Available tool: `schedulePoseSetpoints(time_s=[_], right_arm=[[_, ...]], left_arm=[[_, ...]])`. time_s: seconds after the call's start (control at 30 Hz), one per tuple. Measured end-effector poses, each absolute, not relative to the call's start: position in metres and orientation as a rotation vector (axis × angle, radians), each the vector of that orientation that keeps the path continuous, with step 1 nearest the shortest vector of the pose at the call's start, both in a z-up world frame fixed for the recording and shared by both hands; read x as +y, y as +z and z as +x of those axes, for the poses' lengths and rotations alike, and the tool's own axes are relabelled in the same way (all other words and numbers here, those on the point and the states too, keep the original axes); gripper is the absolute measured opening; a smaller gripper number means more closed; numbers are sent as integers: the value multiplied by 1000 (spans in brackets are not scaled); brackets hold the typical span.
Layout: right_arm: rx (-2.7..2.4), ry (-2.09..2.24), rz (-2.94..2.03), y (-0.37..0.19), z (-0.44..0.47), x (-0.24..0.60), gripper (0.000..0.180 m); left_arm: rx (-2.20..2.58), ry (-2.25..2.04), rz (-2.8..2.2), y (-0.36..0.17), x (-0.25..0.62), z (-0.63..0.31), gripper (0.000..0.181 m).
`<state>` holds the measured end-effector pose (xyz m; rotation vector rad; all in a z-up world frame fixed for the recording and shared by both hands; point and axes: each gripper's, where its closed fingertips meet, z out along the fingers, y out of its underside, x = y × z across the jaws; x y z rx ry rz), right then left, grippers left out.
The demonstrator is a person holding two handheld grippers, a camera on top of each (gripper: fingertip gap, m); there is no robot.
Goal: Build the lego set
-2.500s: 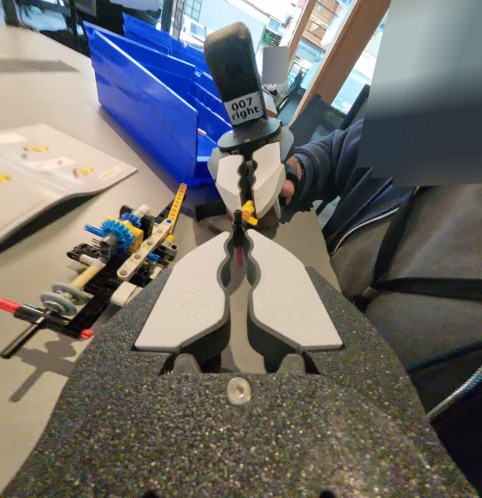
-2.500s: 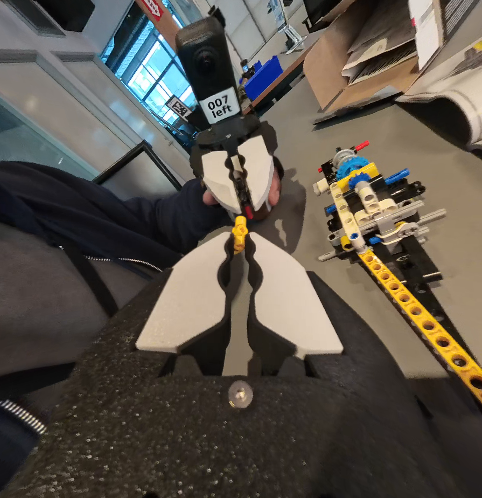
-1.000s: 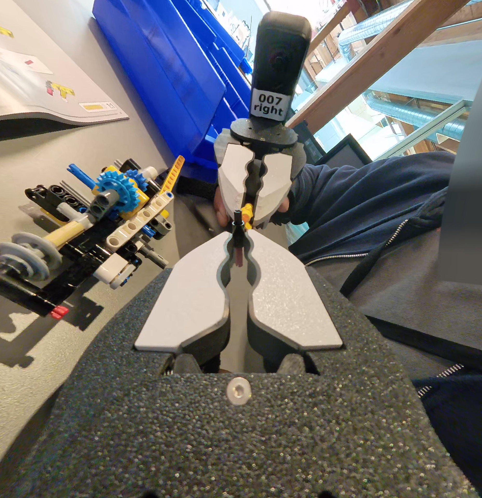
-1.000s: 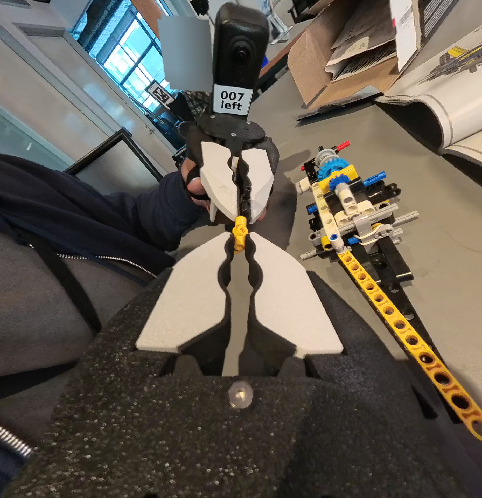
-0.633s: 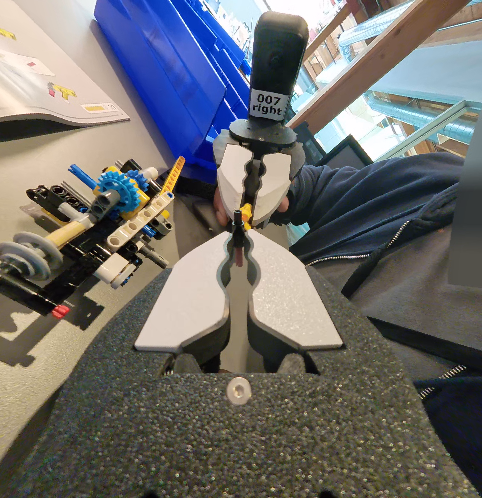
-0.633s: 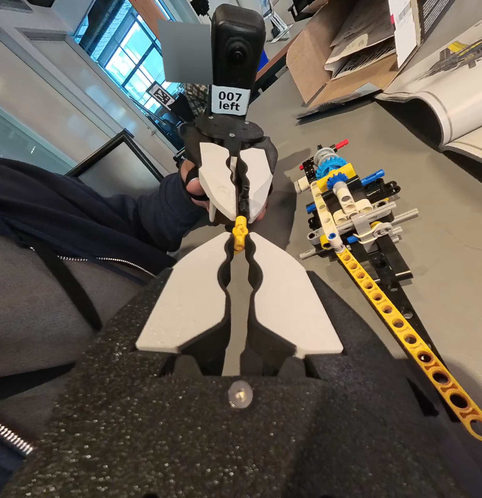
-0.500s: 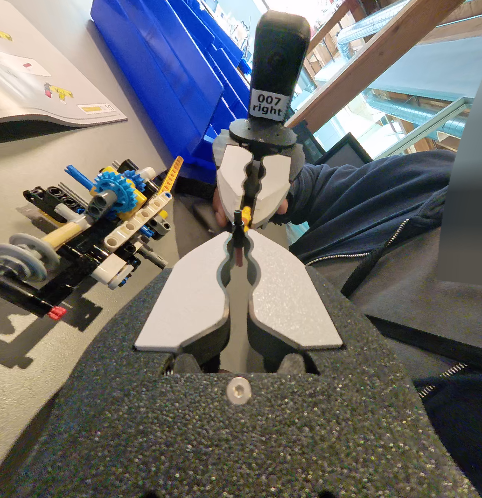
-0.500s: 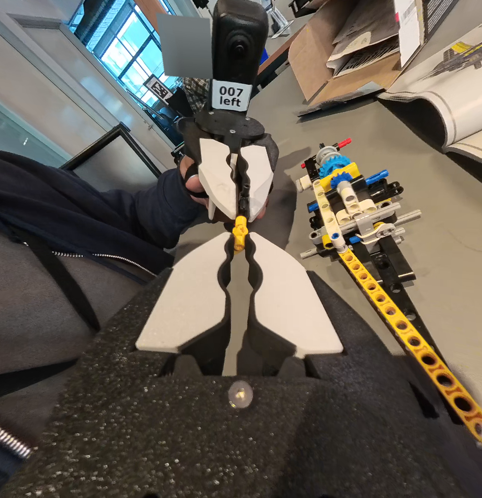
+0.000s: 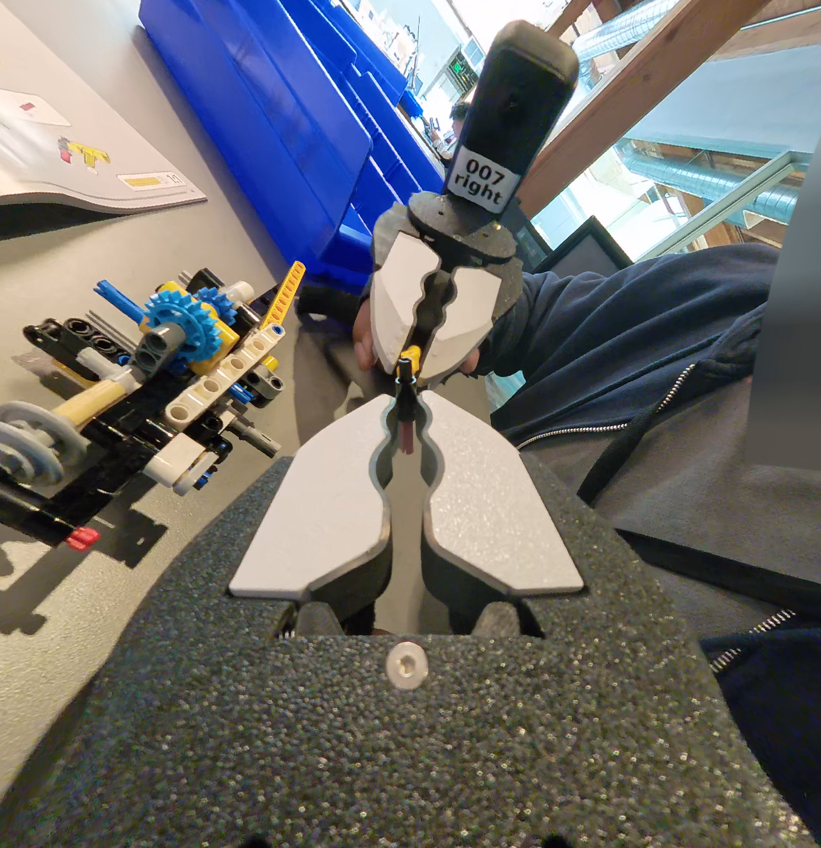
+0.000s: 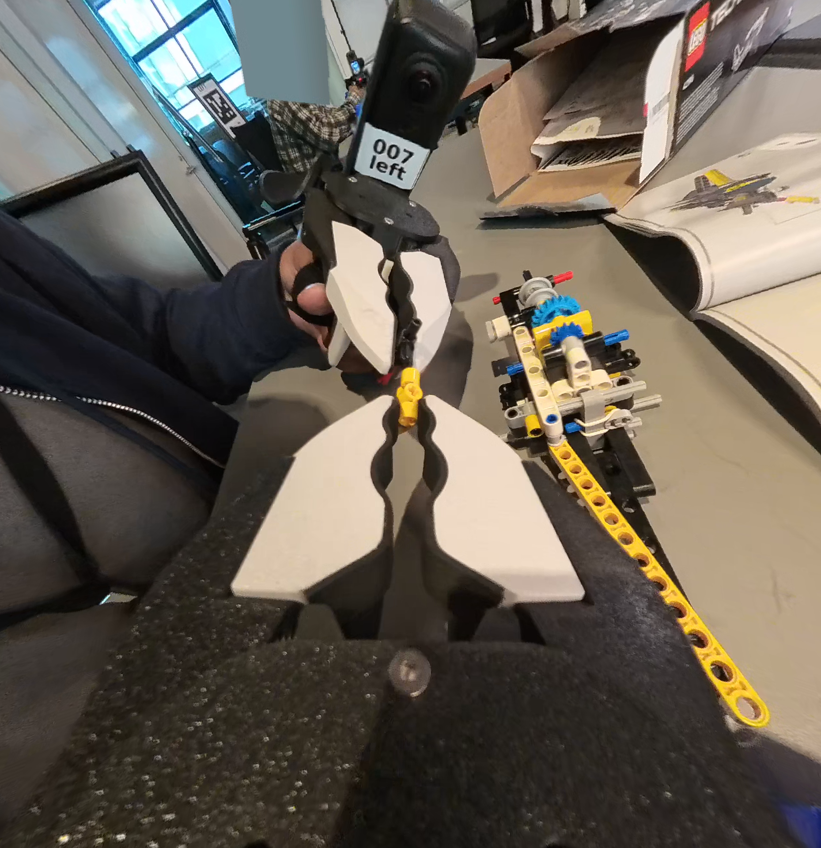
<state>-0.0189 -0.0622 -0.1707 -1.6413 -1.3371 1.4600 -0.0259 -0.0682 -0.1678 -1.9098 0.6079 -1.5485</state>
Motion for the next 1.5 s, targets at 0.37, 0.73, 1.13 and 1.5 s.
schedulePoseSetpoints(time_s=[0.37,0.73,1.13,1.5], right_arm=[[-1336,1484,-1642,-170,-19,-63,8],[-1288,1781,-1845,-173,-16,-76,8],[-1385,2007,-2001,-181,-7,-102,8],[-1859,1788,-1978,-208,6,-130,8]], left_arm=[[621,-1539,-1909,-168,-69,-25,7],[862,-1213,-1756,-164,-71,-27,7],[1365,-156,-1203,-172,-73,-31,7],[1467,-232,-1392,-200,-83,-27,7]])
